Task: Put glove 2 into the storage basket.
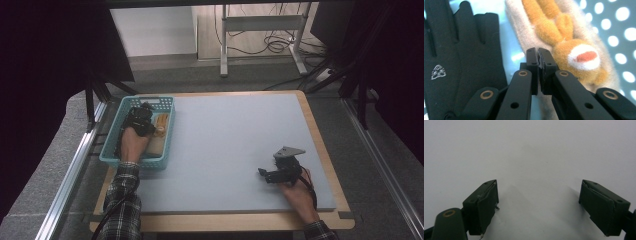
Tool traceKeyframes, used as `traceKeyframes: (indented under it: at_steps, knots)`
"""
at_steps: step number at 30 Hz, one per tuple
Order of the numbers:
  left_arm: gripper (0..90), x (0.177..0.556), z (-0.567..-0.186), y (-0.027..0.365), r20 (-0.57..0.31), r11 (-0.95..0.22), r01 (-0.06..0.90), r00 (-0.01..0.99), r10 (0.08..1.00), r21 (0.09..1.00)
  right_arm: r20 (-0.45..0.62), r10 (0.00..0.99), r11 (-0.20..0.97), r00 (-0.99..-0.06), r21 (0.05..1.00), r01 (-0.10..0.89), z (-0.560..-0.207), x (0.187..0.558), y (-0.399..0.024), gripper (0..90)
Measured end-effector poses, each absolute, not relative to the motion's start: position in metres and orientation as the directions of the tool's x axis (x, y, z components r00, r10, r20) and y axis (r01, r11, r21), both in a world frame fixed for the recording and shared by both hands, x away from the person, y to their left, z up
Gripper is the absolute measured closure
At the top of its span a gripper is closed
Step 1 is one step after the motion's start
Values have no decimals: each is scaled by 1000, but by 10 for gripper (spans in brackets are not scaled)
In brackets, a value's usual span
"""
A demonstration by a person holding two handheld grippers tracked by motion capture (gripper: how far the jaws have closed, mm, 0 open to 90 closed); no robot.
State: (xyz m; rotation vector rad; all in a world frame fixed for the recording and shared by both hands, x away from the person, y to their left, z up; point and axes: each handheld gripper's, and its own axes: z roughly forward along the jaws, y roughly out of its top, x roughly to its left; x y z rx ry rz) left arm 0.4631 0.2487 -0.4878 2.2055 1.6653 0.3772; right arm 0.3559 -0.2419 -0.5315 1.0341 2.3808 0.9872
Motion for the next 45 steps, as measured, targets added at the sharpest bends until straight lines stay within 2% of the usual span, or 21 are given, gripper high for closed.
traceKeyframes:
  at_steps: [5, 7, 9, 10, 11, 14, 15, 16, 21, 36, 45]
  knots:
    - [818, 461, -488, 257, -1, -231, 866, 258, 966, 443, -50, 744, 487, -666, 722, 491, -532, 356, -242, 156]
    - [726, 458, -487, 264, 0, -215, 861, 242, 970, 461, -50, 744, 488, -666, 722, 490, -532, 356, -242, 155]
    - [700, 457, -486, 267, 2, -208, 857, 235, 972, 471, -50, 744, 488, -666, 722, 490, -532, 356, -242, 155]
    - [625, 456, -485, 269, 6, -202, 855, 227, 974, 479, -50, 744, 488, -666, 722, 491, -532, 356, -242, 155]
    - [625, 455, -484, 270, 8, -198, 853, 221, 975, 483, -50, 744, 488, -666, 722, 491, -532, 356, -242, 155]
    - [526, 452, -481, 277, 11, -182, 846, 204, 979, 501, -49, 746, 485, -664, 723, 492, -532, 356, -242, 155]
    - [526, 451, -480, 279, 10, -177, 844, 200, 980, 506, -49, 746, 485, -664, 723, 492, -532, 356, -242, 155]
    - [487, 449, -478, 282, 6, -166, 842, 190, 982, 514, -49, 746, 486, -665, 723, 491, -532, 356, -242, 155]
    - [400, 444, -475, 292, -9, -137, 834, 168, 986, 534, -49, 745, 486, -665, 723, 491, -532, 356, -242, 155]
    - [209, 429, -467, 306, -80, -88, 800, 168, 983, 594, -50, 745, 487, -665, 723, 490, -532, 356, -242, 155]
    - [146, 421, -461, 304, -97, -99, 778, 202, 975, 621, -50, 745, 487, -665, 723, 490, -532, 356, -242, 155]
